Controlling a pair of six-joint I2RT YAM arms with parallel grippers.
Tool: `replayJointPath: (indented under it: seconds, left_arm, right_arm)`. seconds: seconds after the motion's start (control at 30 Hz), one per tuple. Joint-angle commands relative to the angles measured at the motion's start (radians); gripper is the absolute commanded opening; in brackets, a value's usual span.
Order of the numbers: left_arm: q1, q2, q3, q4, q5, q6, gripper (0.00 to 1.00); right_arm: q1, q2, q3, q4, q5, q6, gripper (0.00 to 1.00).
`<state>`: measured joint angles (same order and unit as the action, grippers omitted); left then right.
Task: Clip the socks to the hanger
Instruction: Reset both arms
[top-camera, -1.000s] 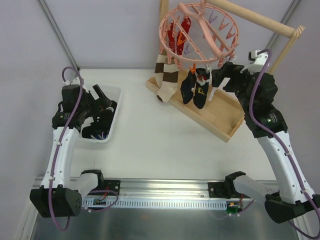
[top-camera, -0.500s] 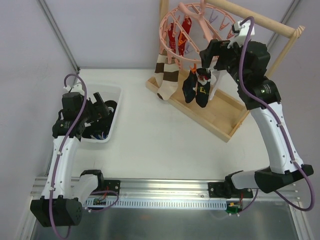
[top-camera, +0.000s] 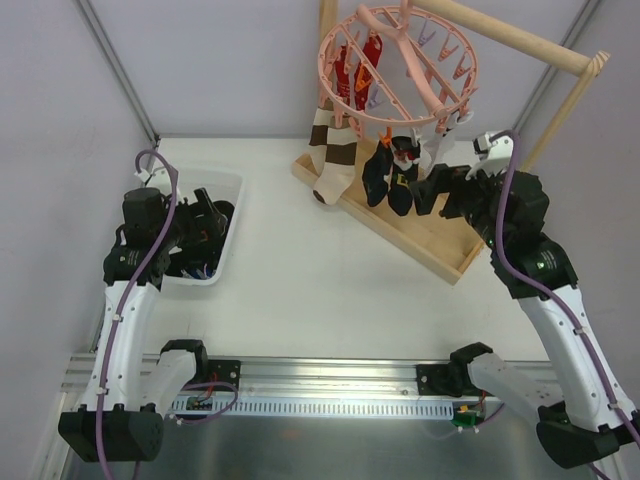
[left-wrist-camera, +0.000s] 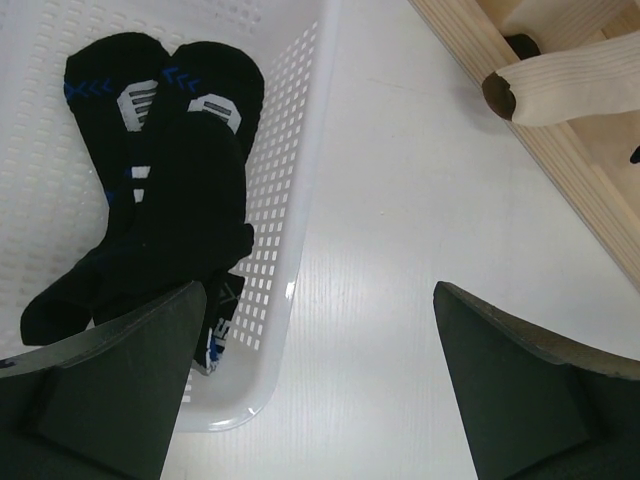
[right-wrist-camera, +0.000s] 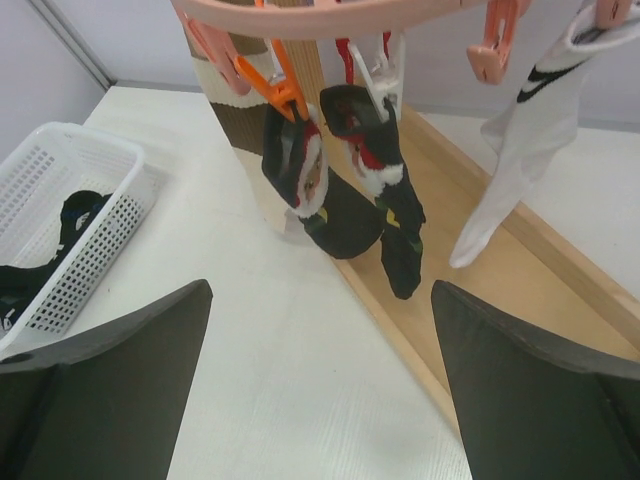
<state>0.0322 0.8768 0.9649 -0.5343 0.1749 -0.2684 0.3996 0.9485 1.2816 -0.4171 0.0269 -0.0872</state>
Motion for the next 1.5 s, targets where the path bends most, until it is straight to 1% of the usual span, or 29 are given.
replayJointPath:
  seconds: [0.0, 0.1, 0.13, 0.2, 0.27, 0.4, 0.53, 0.63, 0.77, 1.1, 1.27, 1.47]
  left_arm:
    - [-0.005, -0.019, -0.014, 0.037, 0.029, 0.012, 0.99]
    - [-0.005, -0.006, -0.008, 0.051, 0.098, 0.005, 0.99]
    - [-0.005, -0.002, -0.006, 0.056, 0.116, 0.006, 0.99]
    - [-0.005, 0.004, -0.009, 0.068, 0.161, 0.009, 0.99]
    - [-0.005, 0.001, -0.017, 0.076, 0.175, 0.020, 0.99]
    - [-0.005, -0.006, -0.035, 0.080, 0.158, 0.037, 0.99]
    - [-0.003, 0.001, -0.034, 0.080, 0.158, 0.038, 0.99]
    - [-0.003, -0.004, -0.038, 0.080, 0.138, 0.032, 0.99]
    - [-0.003, -0.030, -0.049, 0.082, 0.103, 0.029, 0.99]
    - [-0.005, -0.036, -0.051, 0.085, 0.112, 0.031, 0.99]
    - [-0.005, -0.041, -0.054, 0.085, 0.112, 0.032, 0.99]
    - [-0.003, -0.062, -0.063, 0.089, 0.110, 0.029, 0.99]
  right_arm:
    - [0.005, -0.046, -0.060, 0.037, 0.014, 0.033, 0.96]
    - [0.004, -0.025, -0.062, 0.032, 0.021, 0.075, 0.97]
    - [0.007, -0.017, -0.067, 0.053, 0.005, 0.127, 0.96]
    - [0.011, -0.008, -0.103, 0.087, -0.018, 0.155, 0.97]
    - [0.022, 0.001, -0.135, 0.130, -0.004, 0.178, 0.96]
    - [0.025, 0.021, -0.131, 0.135, 0.047, 0.182, 0.96]
    - [0.030, 0.036, -0.044, 0.155, 0.042, 0.185, 0.97]
    - [0.038, 0.059, -0.018, 0.161, 0.051, 0.187, 0.96]
    - [0.036, 0.075, -0.047, 0.150, 0.050, 0.162, 0.97]
    - [0.038, 0.003, -0.129, 0.192, 0.057, 0.158, 0.96]
    - [0.038, -0.010, -0.143, 0.186, 0.070, 0.153, 0.96]
    - [0.036, -0.017, -0.146, 0.184, 0.050, 0.162, 0.96]
